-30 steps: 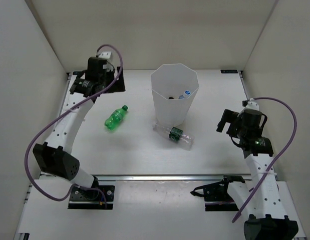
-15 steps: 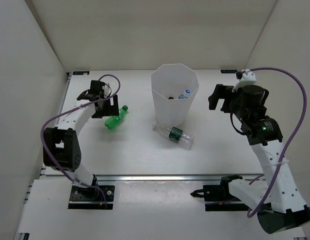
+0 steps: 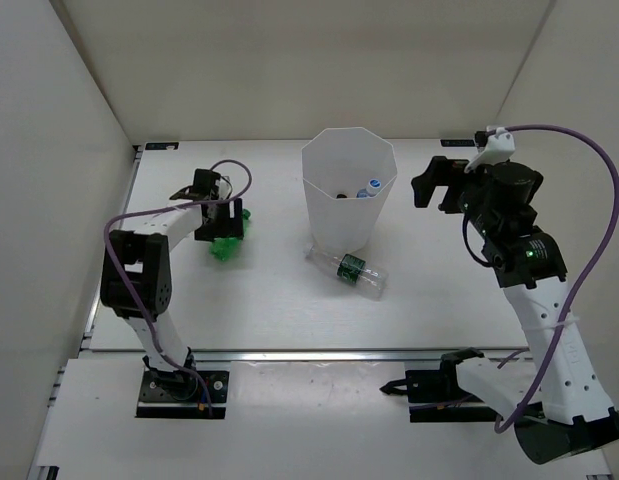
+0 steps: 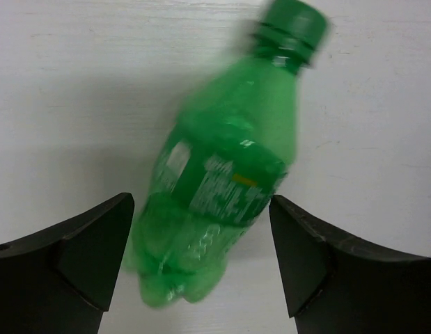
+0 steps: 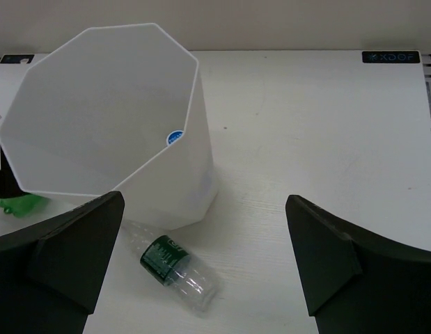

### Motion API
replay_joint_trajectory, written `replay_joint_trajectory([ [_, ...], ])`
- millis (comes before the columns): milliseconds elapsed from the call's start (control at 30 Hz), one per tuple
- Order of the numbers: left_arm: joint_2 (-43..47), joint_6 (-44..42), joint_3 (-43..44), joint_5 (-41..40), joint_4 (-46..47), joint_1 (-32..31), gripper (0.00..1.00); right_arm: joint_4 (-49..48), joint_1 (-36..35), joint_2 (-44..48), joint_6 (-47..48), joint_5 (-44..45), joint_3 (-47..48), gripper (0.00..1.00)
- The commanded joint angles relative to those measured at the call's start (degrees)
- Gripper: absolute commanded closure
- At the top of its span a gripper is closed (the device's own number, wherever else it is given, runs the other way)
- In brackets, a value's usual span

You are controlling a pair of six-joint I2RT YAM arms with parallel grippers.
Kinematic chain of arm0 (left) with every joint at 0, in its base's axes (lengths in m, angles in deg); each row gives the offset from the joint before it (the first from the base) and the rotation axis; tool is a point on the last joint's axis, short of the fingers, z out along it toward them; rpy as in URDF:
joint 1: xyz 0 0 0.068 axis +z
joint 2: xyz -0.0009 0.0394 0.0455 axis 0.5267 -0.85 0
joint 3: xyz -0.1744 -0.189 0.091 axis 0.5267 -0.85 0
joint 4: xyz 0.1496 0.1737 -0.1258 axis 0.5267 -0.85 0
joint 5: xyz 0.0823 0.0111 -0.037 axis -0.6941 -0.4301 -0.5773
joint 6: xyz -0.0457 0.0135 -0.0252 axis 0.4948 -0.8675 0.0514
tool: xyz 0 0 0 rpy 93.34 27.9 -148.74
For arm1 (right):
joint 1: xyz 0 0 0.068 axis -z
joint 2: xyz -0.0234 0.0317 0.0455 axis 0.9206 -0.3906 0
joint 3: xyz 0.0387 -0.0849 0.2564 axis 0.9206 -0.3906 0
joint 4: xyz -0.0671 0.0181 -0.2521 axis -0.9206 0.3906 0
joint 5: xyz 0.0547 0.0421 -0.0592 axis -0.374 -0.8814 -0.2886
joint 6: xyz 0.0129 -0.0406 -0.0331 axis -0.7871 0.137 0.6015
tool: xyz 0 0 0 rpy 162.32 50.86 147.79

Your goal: Put the plastic bottles in the bin

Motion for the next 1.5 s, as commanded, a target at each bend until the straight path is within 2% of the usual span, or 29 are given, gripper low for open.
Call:
replay_joint_trajectory([
  [0, -3.0, 0.1, 2.5, -1.7, -0.3, -2.1, 0.13, -1.4, 2.0, 1.7, -1.0, -0.6, -0.2, 0.01],
  [33, -3.7, 0.3, 3.3, -1.7, -1.2, -2.3, 0.16, -0.4, 3.6, 2.0, -1.6, -0.6, -1.0, 0.01],
  [100, -5.0, 0.7, 4.2, -3.3, -1.9, -2.9, 0.31, 1.2, 6.4, 2.9, -1.1, -0.2, -2.0, 0.01],
  [233, -4.5, 1.6, 5.8, -3.9, -3.2, -3.1, 0.51, 4.9, 11.5, 5.1, -1.9, 1.0, -5.5, 0.0],
  [333, -1.0, 2.6, 7.9, -2.8, -3.8, -3.3, 0.61, 7.6, 16.6, 7.2, -1.3, 0.0, -10.6, 0.01],
  [433, 2.7, 2.2, 16.9, -6.3, -7.8, -6.3, 0.63, 9.4, 21.7, 9.1, 0.0, -0.7, -16.6, 0.01],
  [467, 3.8, 2.1, 18.6, -7.0, -8.2, -7.6, 0.62, 10.3, 22.2, 9.3, 0.4, -0.8, -17.1, 0.01],
  [600, 5.8, 2.3, 35.6, -11.6, -12.1, -15.1, 0.6, 9.1, 23.2, 11.0, 0.6, 2.1, -22.9, 0.01],
  [633, 5.4, 2.9, 40.7, -11.6, -13.6, -17.0, 0.58, 8.6, 22.8, 11.4, 0.5, 1.8, -25.0, 0.01],
  [733, 5.1, 5.2, 47.7, -10.3, -13.2, -19.9, 0.57, 7.6, 23.0, 12.2, -0.4, 1.0, -29.2, 0.0],
  [833, 5.7, 6.5, 48.9, -7.4, -8.2, -23.6, 0.52, 8.0, 22.9, 13.6, -1.2, 1.3, -32.2, 0.0],
  [867, 5.0, 6.4, 49.9, -5.9, -7.7, -24.8, 0.47, 8.8, 22.9, 14.1, -1.4, 2.2, -32.8, 0.01],
  [1000, -0.4, 7.9, 54.9, -3.3, -7.1, -28.2, 0.39, 10.9, 23.9, 16.7, -0.6, 3.9, -33.2, 0.01],
  [1100, -3.7, 7.7, 56.4, -2.3, -6.6, -29.8, 0.36, 11.3, 24.0, 17.5, 1.0, 3.5, -31.7, 0.01],
  [1200, -6.7, 7.9, 57.4, -3.7, -6.0, -30.4, 0.27, 12.0, 23.3, 17.2, 0.9, 3.5, -29.6, 0.01],
  [1267, -8.6, 8.3, 60.1, -2.1, -6.6, -30.3, 0.25, 11.9, 22.1, 17.6, 0.7, 2.3, -30.2, 0.01],
  [1333, -11.9, 7.5, 66.0, -0.9, -11.4, -30.3, 0.02, 12.2, 20.4, 17.7, -0.9, 2.8, -30.8, 0.0],
  [1400, -12.2, 6.0, 70.4, -3.2, -14.3, -31.6, 0.01, 12.6, 18.6, 17.7, -1.1, 3.5, -31.7, 0.01],
  [1467, -8.5, 3.6, 68.7, -5.7, -13.9, -33.2, 0.02, 12.3, 17.5, 17.3, -1.1, 2.9, -31.9, 0.0],
])
